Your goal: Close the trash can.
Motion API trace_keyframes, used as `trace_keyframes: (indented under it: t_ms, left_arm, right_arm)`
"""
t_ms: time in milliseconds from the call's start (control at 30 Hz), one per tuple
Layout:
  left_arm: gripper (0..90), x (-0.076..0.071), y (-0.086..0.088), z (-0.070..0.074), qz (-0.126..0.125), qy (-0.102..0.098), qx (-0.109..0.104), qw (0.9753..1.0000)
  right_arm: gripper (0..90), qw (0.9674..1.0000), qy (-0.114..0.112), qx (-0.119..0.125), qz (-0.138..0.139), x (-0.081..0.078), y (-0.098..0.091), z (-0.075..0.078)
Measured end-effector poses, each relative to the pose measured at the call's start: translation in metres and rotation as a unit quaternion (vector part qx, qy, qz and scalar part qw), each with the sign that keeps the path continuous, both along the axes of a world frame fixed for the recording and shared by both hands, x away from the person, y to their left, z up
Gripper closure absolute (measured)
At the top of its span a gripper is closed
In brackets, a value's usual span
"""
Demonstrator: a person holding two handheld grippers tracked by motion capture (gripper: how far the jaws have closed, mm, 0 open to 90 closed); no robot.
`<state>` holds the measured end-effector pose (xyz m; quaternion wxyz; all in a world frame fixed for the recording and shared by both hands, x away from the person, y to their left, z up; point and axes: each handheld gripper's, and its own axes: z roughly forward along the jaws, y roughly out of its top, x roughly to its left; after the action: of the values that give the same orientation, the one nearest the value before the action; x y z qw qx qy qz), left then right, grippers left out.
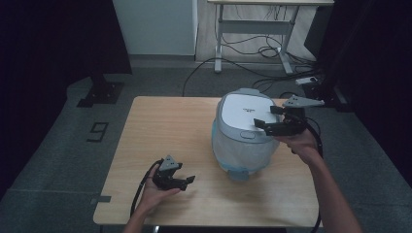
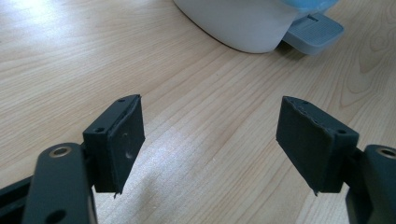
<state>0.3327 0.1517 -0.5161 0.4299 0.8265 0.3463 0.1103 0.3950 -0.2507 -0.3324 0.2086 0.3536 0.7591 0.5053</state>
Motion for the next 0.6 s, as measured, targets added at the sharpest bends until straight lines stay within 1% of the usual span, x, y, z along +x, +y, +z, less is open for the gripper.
trace_keyframes:
  t_ms: [67, 167, 333, 433, 600]
  left_arm:
    - [23.5, 0.0, 0.001, 0.0, 0.002, -0.001, -0.001, 1.0]
    - [23.6, 0.001, 0.002, 0.001, 0.007, -0.002, -0.002, 1.0]
    - [23.5, 0.001, 0.004, 0.001, 0.011, -0.004, -0.002, 0.9999]
    - [23.4, 0.001, 0.005, 0.0, 0.014, -0.005, -0.001, 0.9999]
    - [23.2, 0.002, 0.009, 0.0, 0.021, -0.007, 0.0, 0.9998]
  right_arm:
    - [13.2, 0.9999, -0.006, 0.013, -0.003, -0.006, -0.007, -0.001]
    - [13.2, 0.9996, -0.016, 0.021, -0.012, -0.016, -0.017, -0.002]
    - [13.0, 0.999, -0.029, 0.015, -0.031, -0.039, -0.028, -0.008]
    - [13.0, 0.9984, -0.036, 0.022, -0.037, -0.052, -0.036, -0.013]
    - [13.1, 0.998, -0.042, 0.022, -0.043, -0.076, -0.049, -0.03]
